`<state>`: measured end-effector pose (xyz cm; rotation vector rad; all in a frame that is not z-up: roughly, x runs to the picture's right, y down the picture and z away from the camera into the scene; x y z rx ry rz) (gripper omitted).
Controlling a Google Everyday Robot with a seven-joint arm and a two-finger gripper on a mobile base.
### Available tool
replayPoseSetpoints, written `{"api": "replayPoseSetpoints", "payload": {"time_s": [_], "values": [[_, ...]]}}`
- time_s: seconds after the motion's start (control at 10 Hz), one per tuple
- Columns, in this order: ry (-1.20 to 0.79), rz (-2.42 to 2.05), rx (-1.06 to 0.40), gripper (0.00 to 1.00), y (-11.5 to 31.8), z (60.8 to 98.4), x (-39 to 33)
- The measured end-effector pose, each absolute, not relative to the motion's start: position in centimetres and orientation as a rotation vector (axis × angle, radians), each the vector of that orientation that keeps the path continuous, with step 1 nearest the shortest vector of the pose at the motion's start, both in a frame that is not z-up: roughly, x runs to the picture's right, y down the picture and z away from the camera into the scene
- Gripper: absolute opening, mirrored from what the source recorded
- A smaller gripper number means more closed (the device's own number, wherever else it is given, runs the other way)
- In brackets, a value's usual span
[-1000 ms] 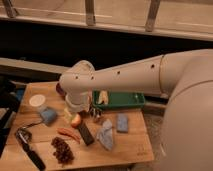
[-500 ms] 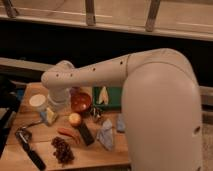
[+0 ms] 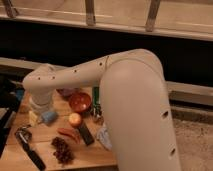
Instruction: Wipe table surface with brush
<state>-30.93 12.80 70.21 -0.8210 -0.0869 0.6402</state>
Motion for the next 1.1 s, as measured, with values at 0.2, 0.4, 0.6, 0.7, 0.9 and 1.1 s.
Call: {"api": "replayPoseSetpoints", "payload": {"time_s": [0.2,0.4,0.6,0.7,0.9,1.1], "values": [[-0.109,0.588,-0.813,0.68,13.4,69.6,-33.5],[-0.139,0.529,-0.800,0.68,14.1,68.2,-35.4],[-0.136,0.529,-0.794,0.68,14.0,68.5,-35.1],[-0.136,0.531,-0.794,0.68,13.9,68.5,-35.1],[-0.144,0.530,-0.798,0.68,14.2,68.6,-35.3],[-0.165,0.524,-0.797,0.68,15.3,69.0,-37.0]]}}
